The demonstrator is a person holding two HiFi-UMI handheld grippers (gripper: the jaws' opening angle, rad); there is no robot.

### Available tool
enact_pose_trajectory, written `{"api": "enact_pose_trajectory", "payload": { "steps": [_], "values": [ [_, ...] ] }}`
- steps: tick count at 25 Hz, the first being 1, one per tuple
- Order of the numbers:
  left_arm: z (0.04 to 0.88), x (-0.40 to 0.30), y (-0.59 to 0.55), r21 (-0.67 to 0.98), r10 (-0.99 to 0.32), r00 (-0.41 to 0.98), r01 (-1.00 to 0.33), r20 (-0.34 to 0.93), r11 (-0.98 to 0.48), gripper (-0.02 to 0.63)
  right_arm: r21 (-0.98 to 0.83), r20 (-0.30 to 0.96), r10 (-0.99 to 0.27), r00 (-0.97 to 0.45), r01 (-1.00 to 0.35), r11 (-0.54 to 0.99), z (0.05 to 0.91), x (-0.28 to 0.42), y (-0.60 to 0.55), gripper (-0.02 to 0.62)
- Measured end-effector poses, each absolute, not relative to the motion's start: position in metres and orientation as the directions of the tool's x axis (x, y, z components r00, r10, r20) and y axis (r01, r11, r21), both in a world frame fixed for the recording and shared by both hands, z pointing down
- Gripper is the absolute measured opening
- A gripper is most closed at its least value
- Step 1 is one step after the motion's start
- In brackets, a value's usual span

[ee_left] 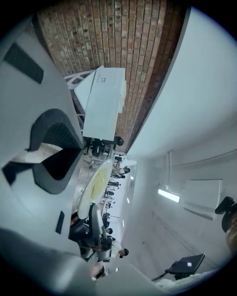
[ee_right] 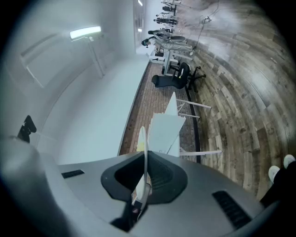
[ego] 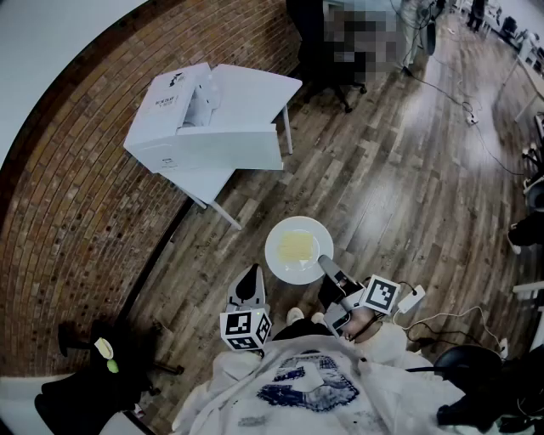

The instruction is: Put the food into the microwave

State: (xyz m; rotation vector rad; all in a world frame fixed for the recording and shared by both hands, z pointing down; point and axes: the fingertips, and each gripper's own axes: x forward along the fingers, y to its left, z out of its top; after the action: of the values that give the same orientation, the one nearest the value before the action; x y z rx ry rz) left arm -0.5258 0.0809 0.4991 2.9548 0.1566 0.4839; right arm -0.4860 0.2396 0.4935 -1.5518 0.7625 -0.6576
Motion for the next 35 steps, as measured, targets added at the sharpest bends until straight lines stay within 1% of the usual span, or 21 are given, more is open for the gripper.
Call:
{"api": "enact_pose_trajectory", "payload": {
  "steps": [6,12,17,21,26,31,35],
  "values": [
    [0.482,-0.525,0.091,0.081,0.126,0.953,0.108,0.276,-0.991,0.008,-0.991,-0.003,-0.770,0.638,-0.104,-0.083,0.492,-0.476,0.237,0.023],
    [0.473,-0.518,0.078,0.075,0.145,0.953,0.129,0.267,-0.989,0.008,-0.989,0.002,-0.743,0.670,-0.106,-0.099,0.481,-0.468,0.220,0.023],
    [0.474,-0.510,0.062,0.088,0.158,0.951,0.139,0.267,-0.986,0.008,-0.988,0.036,-0.731,0.682,-0.084,-0.127,0.487,-0.465,0.204,0.025],
    [0.473,-0.502,0.056,0.070,0.182,0.951,0.169,0.249,-0.983,0.008,-0.987,0.049,-0.710,0.702,-0.073,-0.140,0.491,-0.462,0.198,0.025],
    [0.476,-0.493,0.053,0.087,0.202,0.947,0.186,0.250,-0.979,0.008,-0.986,0.057,-0.694,0.718,-0.067,-0.150,0.492,-0.456,0.200,0.025],
    [0.479,-0.473,0.071,0.084,0.234,0.937,0.220,0.258,-0.972,0.008,-0.986,0.047,-0.679,0.733,-0.073,-0.148,0.493,-0.439,0.218,0.025],
    [0.483,-0.445,0.098,0.075,0.258,0.929,0.246,0.266,-0.966,0.008,-0.988,0.067,-0.666,0.743,-0.041,-0.146,0.503,-0.419,0.241,0.025]
  ]
}}
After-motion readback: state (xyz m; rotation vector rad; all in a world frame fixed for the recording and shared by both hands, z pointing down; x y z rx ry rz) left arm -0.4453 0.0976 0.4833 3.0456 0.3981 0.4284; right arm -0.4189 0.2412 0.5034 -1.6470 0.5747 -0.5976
